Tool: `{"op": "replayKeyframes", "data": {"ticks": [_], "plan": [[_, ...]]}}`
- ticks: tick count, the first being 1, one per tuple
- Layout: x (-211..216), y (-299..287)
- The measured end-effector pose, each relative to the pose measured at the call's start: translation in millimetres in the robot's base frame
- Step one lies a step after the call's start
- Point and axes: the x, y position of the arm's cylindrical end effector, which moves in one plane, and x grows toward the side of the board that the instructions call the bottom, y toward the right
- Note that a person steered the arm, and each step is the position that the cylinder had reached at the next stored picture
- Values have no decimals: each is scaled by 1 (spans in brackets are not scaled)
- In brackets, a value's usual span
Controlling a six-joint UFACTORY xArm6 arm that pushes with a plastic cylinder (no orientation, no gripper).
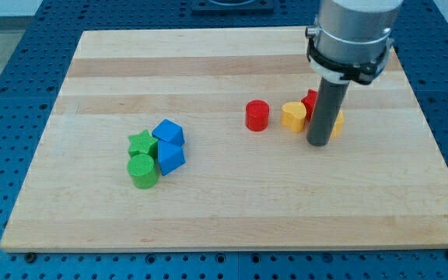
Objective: Move the red star closer to the top right of the yellow heart
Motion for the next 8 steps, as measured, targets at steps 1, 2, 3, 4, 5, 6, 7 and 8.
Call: {"op": "replayKeyframes", "data": {"ticks": [1,2,3,4,5,6,7,8], "plan": [[-8,17],[-8,38],[-8,48],[-8,75],[-9,124],[-14,173],[-54,176],[-96,169]]}}
